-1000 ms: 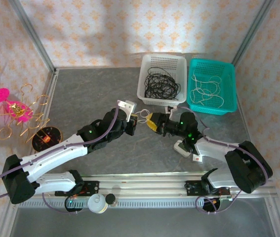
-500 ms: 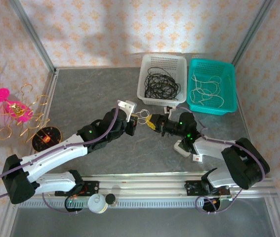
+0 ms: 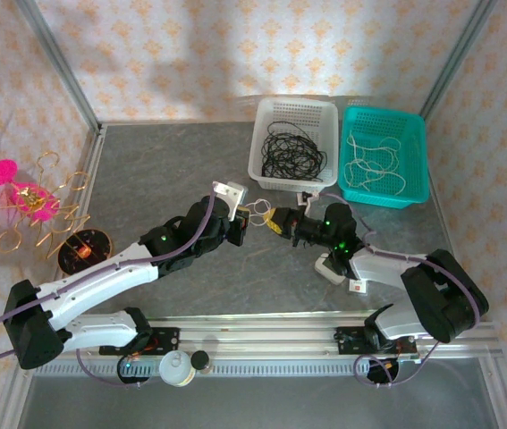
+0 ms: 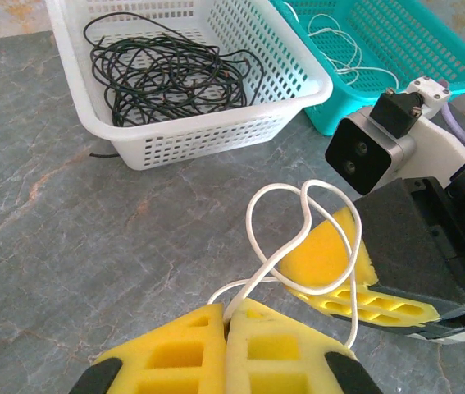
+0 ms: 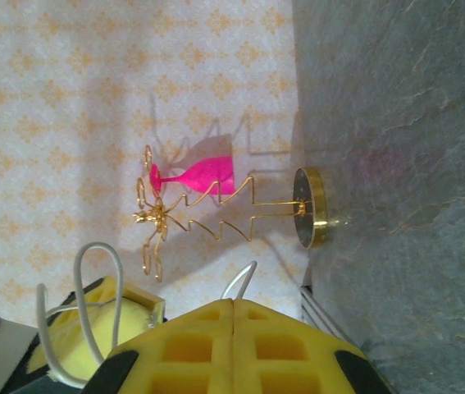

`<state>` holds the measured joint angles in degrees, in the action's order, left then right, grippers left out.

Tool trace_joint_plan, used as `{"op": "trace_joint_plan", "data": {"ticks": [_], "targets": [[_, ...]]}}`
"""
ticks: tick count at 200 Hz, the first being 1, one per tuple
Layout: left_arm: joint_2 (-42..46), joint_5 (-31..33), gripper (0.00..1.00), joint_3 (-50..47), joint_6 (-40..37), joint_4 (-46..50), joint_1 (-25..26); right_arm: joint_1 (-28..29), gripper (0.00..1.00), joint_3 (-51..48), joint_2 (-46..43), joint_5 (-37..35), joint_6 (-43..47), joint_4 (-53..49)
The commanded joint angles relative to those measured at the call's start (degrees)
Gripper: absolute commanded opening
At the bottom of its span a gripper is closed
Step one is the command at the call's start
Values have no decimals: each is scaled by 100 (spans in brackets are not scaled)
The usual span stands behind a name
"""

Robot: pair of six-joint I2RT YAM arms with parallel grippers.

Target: Untangle the cables

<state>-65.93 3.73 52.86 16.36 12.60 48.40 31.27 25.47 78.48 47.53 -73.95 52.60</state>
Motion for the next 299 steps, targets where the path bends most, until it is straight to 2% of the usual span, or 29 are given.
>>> {"op": "trace_joint_plan", "data": {"ticks": [1,35,59,106,135,144,159,176,189,212,235,260,299], "targets": [[245,210,0,231,-143,144,38,22,0,-112,-219,-224,554,-421],[443,710,0,364,-329,411,29,-371,0,-232,-627,-667,1450,-1613],[567,938,0,425,-448,509,-47,-785,0,-407,-997,-780,1800,-2086],[747,1073,0,489,-598,580,-258,-1489,0,-512,-1678,-1158,2258,-3128],[887,1049,0,435,-623,683,-405,-1980,0,-587,-2142,-1359,2303,-3416],[900,917,0,435,-632,680,-419,-2002,0,-518,-2211,-1284,2437,-3326],[874,662,0,433,-645,648,-419,-1927,0,-360,-2202,-749,2689,-2941],[813,560,0,437,-638,591,-413,-1671,0,-104,-2104,-396,3095,-2754],[753,515,0,461,-642,572,-417,-1448,15,90,-1979,-325,3221,-2826],[653,376,0,525,-652,541,-415,-1268,40,-66,-1477,70,2210,-1856],[617,129,0,541,-673,487,-419,-1065,47,-124,-777,544,1373,-707],[590,-35,0,547,-691,489,-415,-773,53,-31,-347,603,915,64],[538,-184,0,528,-680,421,-419,-325,53,218,262,559,147,817]]}}
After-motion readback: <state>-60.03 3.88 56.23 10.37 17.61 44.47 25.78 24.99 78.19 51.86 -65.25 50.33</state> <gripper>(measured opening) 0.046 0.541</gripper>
